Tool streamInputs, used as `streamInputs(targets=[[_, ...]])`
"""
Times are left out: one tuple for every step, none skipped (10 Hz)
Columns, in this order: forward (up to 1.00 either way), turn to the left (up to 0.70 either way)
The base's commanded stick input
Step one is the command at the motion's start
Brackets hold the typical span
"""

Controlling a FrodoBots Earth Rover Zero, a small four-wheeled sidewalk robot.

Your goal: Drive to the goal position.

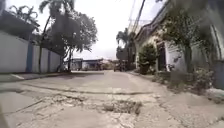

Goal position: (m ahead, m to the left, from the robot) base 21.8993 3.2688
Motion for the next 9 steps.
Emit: streamInputs(targets=[[0.50, 0.01], [0.50, 0.01], [0.50, 0.01], [0.50, 0.01], [0.50, 0.01], [0.50, 0.01], [0.50, 0.01], [0.50, 0.01], [0.50, 0.01]])
